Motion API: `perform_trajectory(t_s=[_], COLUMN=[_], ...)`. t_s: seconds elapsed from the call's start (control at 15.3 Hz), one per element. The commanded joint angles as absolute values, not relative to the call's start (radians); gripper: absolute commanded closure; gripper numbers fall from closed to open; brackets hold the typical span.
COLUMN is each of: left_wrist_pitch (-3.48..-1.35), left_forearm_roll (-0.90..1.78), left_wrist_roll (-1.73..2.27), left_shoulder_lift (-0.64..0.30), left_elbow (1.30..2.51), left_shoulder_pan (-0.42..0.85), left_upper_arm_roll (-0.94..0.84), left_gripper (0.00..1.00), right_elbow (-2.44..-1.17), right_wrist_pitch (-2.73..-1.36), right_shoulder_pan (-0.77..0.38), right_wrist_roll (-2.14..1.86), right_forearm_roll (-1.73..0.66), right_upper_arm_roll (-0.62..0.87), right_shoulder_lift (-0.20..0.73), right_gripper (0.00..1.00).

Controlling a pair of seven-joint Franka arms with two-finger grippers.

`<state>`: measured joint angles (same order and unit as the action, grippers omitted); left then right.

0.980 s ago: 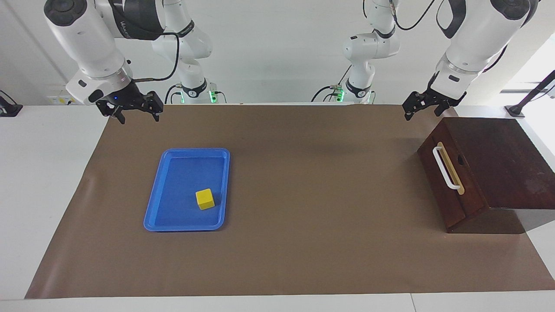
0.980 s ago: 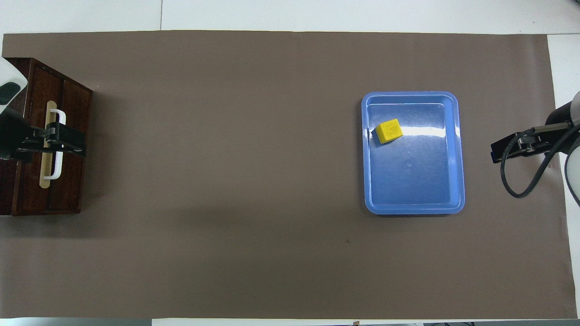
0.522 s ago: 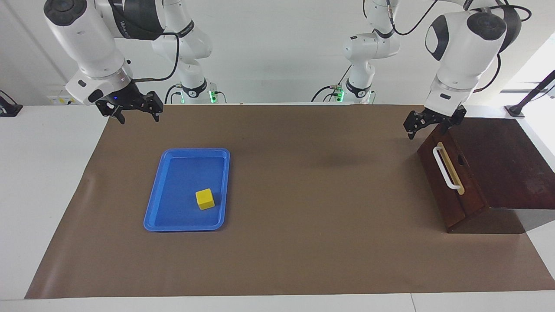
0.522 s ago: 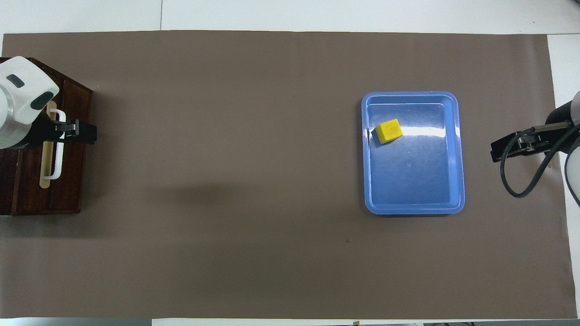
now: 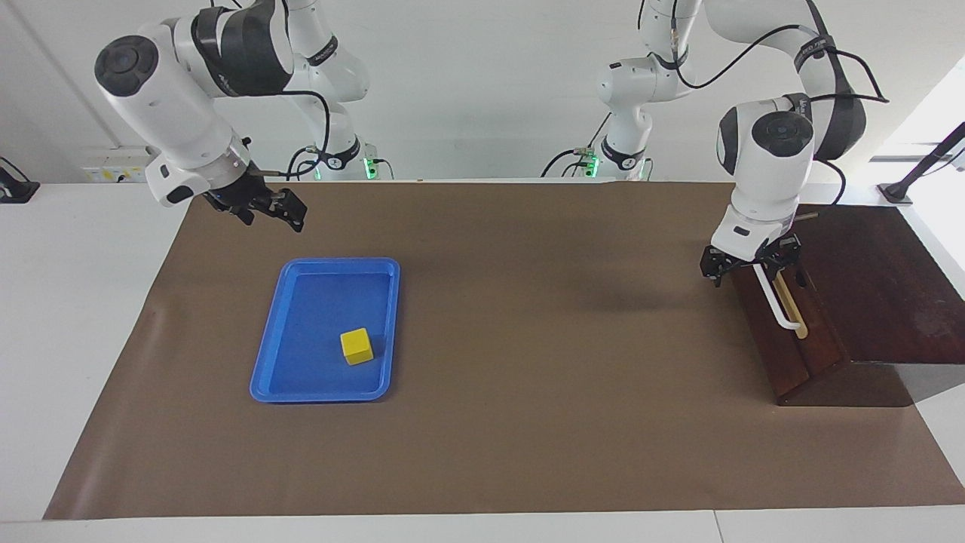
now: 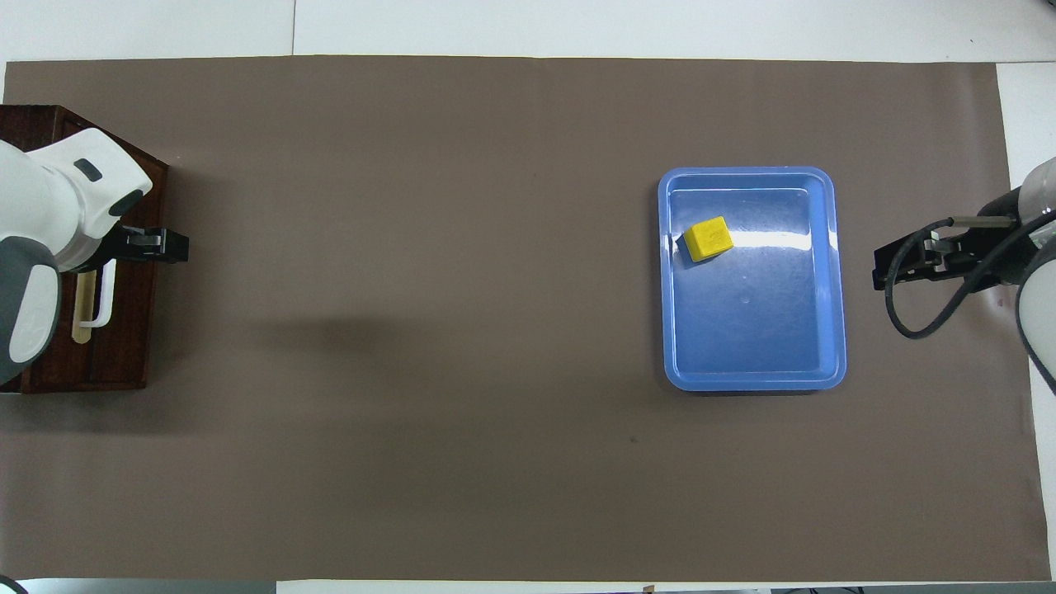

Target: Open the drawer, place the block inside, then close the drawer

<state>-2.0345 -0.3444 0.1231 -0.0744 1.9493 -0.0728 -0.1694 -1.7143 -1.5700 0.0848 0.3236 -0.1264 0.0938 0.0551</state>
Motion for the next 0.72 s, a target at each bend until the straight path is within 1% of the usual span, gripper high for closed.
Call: perform_trajectory(t_s=[0.0, 0.13, 0.26, 0.33, 0.52, 0.65], left_wrist_pitch=[-2.101, -2.155, -2.186, -2.207, -2.305, -2.327], left_forearm_roll=[-0.370, -0.371, -0.373, -0.373, -0.373, -0.371], left_wrist_roll=[0.121, 0.114, 0.114, 0.114, 0.114, 0.124], left_shoulder_lift=[-0.058, -0.061, -0.060, -0.061, -0.061, -0.064], left_elbow=[2.020, 2.046, 2.066, 2.071, 2.138, 2.148], left_shoulder_pan=[-0.103, -0.127, -0.144, -0.147, -0.167, -0.152], left_upper_arm_roll=[-0.169, -0.169, -0.169, -0.169, -0.169, -0.170], left_gripper=[0.00, 0.00, 0.00, 0.00, 0.00, 0.00], right_elbow=[-1.739, -1.773, -1.850, -1.862, -1.803, -1.741], right_wrist_pitch=[-1.637, -1.699, -1.796, -1.816, -1.819, -1.806], right_shoulder_pan=[0.101, 0.097, 0.100, 0.104, 0.132, 0.146], right_wrist_roll=[0.508, 0.648, 0.719, 0.754, 0.819, 0.873], right_forearm_roll=[-0.237, -0.287, -0.371, -0.400, -0.472, -0.520], right_upper_arm_roll=[0.097, 0.097, 0.097, 0.095, 0.094, 0.094], right_shoulder_lift=[0.121, 0.159, 0.161, 0.173, 0.303, 0.375], right_gripper=[0.00, 0.00, 0.00, 0.00, 0.00, 0.00])
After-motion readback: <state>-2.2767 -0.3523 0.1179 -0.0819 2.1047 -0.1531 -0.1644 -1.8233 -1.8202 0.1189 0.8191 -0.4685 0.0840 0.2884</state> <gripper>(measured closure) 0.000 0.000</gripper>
